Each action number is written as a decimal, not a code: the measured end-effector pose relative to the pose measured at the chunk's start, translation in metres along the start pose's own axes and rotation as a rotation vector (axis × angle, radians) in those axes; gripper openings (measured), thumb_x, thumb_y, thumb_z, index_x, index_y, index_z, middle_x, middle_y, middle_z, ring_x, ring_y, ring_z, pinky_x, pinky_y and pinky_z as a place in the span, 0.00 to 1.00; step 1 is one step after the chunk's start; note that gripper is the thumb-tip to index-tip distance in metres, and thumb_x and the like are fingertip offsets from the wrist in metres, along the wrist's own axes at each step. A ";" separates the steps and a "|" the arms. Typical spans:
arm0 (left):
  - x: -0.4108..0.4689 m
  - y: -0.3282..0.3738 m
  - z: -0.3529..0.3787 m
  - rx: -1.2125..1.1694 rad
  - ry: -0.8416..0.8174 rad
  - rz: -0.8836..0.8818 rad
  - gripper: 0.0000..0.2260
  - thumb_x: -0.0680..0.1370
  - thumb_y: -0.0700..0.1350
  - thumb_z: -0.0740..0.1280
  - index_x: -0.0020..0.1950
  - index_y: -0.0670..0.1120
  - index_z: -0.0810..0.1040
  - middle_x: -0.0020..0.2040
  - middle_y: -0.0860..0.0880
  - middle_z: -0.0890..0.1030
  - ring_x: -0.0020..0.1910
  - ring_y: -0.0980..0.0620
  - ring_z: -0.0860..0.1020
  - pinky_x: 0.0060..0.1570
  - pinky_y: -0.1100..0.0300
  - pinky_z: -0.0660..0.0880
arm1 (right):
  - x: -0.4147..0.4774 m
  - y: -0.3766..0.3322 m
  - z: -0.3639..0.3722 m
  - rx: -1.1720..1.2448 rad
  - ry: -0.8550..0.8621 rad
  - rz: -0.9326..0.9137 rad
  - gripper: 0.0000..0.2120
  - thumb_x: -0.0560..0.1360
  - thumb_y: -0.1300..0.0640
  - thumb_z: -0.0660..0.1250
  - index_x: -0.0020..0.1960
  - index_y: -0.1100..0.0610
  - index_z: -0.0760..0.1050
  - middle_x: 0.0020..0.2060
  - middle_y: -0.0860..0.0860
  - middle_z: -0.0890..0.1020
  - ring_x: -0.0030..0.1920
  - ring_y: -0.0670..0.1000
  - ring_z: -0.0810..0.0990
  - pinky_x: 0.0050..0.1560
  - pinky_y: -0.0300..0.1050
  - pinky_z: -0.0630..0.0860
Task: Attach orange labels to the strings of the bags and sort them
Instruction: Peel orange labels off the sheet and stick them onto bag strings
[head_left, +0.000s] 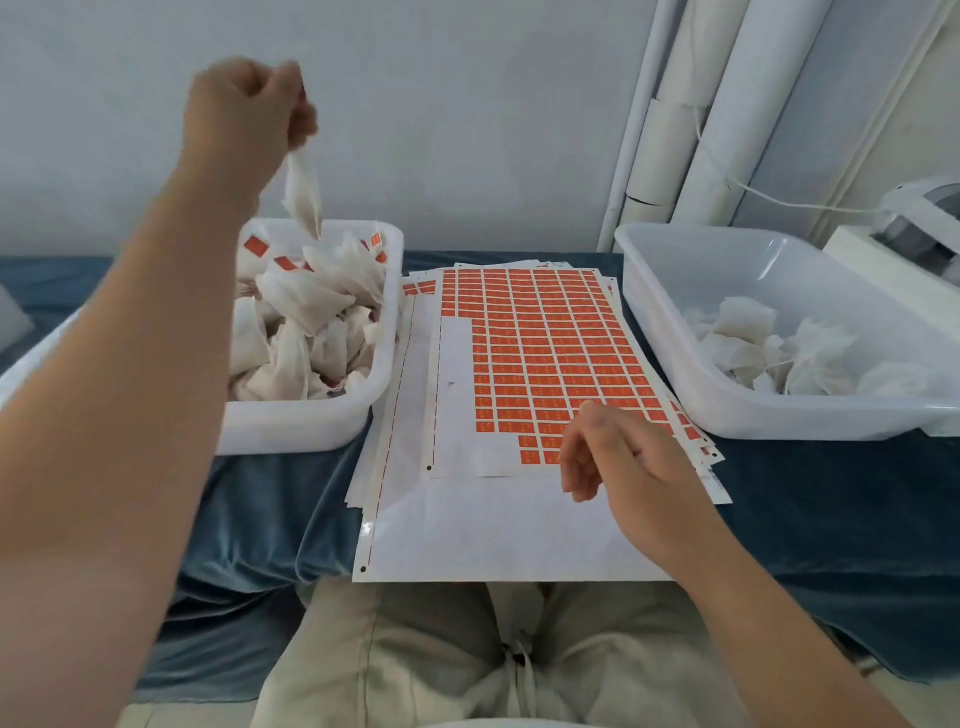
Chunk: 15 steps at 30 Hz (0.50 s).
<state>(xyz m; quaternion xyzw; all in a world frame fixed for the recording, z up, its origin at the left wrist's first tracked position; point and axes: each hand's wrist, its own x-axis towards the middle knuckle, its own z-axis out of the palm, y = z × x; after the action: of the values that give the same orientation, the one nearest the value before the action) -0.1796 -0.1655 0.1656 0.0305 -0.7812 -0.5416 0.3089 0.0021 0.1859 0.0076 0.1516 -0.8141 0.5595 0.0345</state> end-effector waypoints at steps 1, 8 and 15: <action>0.006 -0.012 -0.005 0.148 -0.097 -0.064 0.14 0.77 0.55 0.67 0.36 0.51 0.84 0.46 0.45 0.88 0.49 0.43 0.86 0.61 0.47 0.82 | 0.000 0.001 -0.001 -0.007 -0.005 -0.006 0.21 0.84 0.44 0.54 0.40 0.51 0.78 0.35 0.50 0.83 0.36 0.48 0.82 0.42 0.36 0.79; -0.026 -0.064 -0.018 0.801 -0.462 -0.180 0.12 0.82 0.55 0.70 0.44 0.51 0.87 0.48 0.41 0.87 0.40 0.38 0.83 0.40 0.56 0.74 | 0.004 0.003 -0.006 -0.029 -0.017 -0.048 0.19 0.82 0.40 0.58 0.38 0.46 0.77 0.34 0.49 0.83 0.36 0.47 0.82 0.42 0.35 0.79; -0.023 -0.045 -0.006 0.934 -0.502 0.012 0.16 0.85 0.47 0.60 0.45 0.39 0.79 0.43 0.39 0.81 0.43 0.41 0.76 0.46 0.52 0.69 | 0.009 0.001 -0.029 -0.207 0.040 -0.027 0.14 0.79 0.36 0.61 0.45 0.43 0.78 0.39 0.41 0.85 0.43 0.44 0.85 0.43 0.36 0.82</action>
<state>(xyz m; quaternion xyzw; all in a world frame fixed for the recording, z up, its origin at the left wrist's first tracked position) -0.1711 -0.1800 0.1171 0.0297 -0.9894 -0.1245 0.0689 -0.0101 0.2111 0.0192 0.1469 -0.8647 0.4747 0.0734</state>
